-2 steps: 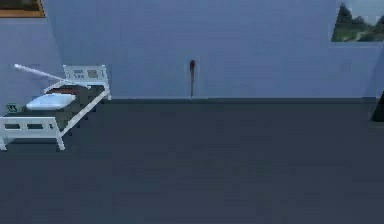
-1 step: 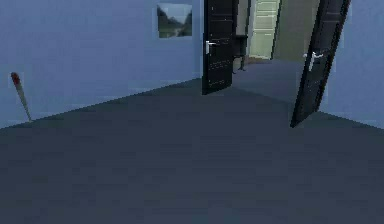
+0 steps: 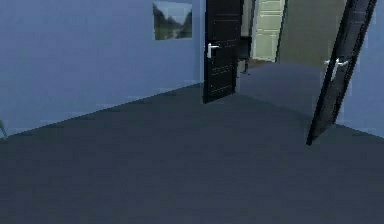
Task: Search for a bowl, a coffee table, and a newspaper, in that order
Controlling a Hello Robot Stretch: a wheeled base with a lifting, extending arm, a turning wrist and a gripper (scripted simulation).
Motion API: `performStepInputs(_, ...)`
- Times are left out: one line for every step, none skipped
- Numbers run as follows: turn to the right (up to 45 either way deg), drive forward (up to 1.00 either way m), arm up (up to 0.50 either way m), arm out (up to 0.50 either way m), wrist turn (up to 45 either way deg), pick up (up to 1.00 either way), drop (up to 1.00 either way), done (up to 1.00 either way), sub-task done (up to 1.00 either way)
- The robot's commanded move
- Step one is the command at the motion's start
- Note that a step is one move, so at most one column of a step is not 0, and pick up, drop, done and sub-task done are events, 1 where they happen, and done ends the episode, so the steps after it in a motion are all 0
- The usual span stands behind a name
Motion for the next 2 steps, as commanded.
performStepInputs(18.0,0.0,0.0,0.0,0.0,0.0,0.0,0.0,0.0)
performStepInputs(3.0,0.0,0.0,0.0,0.0,0.0,0.0,0.0,0.0)
